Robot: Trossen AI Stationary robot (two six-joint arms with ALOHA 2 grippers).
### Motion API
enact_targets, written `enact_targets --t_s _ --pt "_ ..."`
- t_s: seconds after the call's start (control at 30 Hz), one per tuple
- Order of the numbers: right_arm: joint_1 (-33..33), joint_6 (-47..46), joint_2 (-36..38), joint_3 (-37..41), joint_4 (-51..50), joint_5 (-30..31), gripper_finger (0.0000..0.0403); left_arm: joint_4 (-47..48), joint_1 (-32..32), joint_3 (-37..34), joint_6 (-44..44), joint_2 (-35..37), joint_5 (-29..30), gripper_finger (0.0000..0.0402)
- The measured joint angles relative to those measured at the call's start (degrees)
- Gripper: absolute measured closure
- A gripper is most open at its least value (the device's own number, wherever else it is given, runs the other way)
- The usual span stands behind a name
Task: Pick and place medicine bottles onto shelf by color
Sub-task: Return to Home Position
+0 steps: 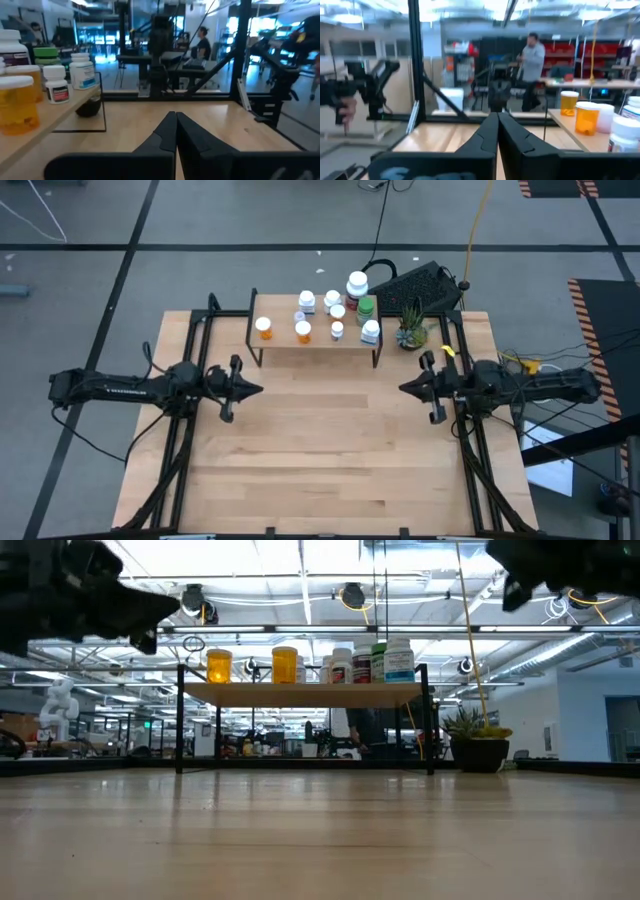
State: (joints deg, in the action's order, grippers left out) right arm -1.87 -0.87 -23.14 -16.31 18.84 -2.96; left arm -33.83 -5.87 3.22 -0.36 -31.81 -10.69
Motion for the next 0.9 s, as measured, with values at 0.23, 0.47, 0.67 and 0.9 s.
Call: enact_targets --t_s 0.23,0.47,0.67,0.9 --pt "0.0 -4.35 11.04 13.09 8.83 0.0 0.0403 1.51 -0.04 -2.64 0.41 4.02 -3.34 0.0384" --pt "0.02 -3.0 13.77 15.19 8.19 1.5 0.0403 5.18 -0.11 -2.66 2.52 6.55 -3.67 0.0398" --pt "0.02 -1.01 13.77 15.27 2.71 1.47 0.0403 11.93 -0.1 -2.66 3.14 6.79 -5.95 0.0381" --pt "0.02 -3.81 13.83 15.36 -6.32 1.46 0.0403 18.86 1.1 -2.66 2.95 6.76 -9.66 0.0397"
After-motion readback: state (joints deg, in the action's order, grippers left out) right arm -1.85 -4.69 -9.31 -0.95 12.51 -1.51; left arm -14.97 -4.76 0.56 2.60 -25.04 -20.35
